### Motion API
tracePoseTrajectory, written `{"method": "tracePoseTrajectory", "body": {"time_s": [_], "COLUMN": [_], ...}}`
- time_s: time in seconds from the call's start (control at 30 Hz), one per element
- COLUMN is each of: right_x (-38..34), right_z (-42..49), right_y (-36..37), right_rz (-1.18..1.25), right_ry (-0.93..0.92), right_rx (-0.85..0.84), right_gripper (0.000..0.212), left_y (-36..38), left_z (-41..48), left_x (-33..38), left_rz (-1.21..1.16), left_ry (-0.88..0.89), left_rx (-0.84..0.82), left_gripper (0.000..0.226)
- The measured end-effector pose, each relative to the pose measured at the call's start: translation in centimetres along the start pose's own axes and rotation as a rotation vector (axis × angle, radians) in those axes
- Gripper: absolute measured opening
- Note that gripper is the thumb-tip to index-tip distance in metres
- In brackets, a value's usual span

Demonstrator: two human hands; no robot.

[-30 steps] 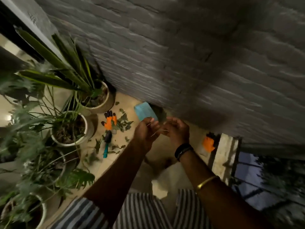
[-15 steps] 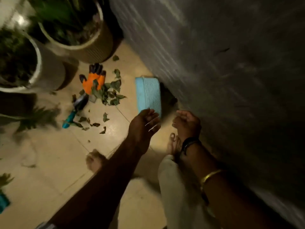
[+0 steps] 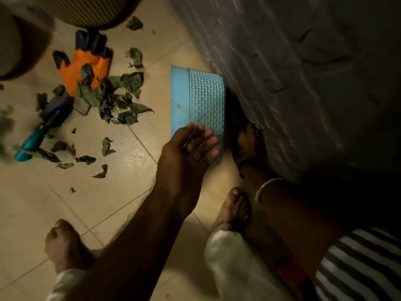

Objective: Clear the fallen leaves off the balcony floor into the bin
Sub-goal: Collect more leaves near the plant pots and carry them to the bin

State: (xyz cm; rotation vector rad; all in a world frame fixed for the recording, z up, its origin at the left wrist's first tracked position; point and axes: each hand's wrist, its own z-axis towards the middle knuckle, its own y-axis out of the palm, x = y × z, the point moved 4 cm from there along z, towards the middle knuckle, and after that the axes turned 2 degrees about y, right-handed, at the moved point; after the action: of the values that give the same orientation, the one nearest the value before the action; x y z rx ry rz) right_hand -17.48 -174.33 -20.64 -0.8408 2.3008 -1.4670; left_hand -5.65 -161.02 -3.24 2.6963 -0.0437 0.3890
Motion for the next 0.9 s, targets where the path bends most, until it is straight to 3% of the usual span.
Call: {"method": "tracePoseTrajectory", "body": {"time_s": [0.17,0.27,0.37,0.43,0.5,0.67,0.77,0.9], "right_x": [-0.1,-0.3,-0.8,-1.9,-4.5,-14.2,-19.1,-24.4], "right_z": [-0.3,-3.9,-9.6,-13.5,-16.8,-20.7,-20.0,-16.9], "right_y": [-0.5,-1.2,-2.4,-3.7,-6.4,-12.3,-13.5,-13.7], "right_rz": [0.105,0.425,0.766,0.91,0.986,1.271,1.229,1.104], "right_ry": [0.055,0.186,0.385,0.52,0.545,0.387,0.208,-0.067], "right_rx": [-0.067,-0.067,-0.031,-0.041,-0.031,-0.044,-0.05,-0.173], "right_gripper": [0.01,0.017,0.005,0.011,0.013,0.022,0.024,0.015], "left_y": [-1.5,-2.8,-4.1,-5.4,-7.0,-11.2,-12.7,-15.9], "left_z": [0.4,-0.2,-1.5,-2.6,-3.8,-6.5,-7.3,-5.9], "left_x": [0.3,0.9,1.9,2.7,3.5,5.0,6.1,9.4], "left_rz": [-0.004,-0.03,-0.042,-0.035,-0.019,0.215,0.244,0.121], "left_ry": [0.002,0.009,0.033,0.06,0.081,-0.023,-0.065,0.059], "left_rx": [0.004,0.049,0.113,0.183,0.245,0.287,0.22,0.275], "left_gripper": [0.02,0.019,0.018,0.018,0.017,0.024,0.022,0.025]}}
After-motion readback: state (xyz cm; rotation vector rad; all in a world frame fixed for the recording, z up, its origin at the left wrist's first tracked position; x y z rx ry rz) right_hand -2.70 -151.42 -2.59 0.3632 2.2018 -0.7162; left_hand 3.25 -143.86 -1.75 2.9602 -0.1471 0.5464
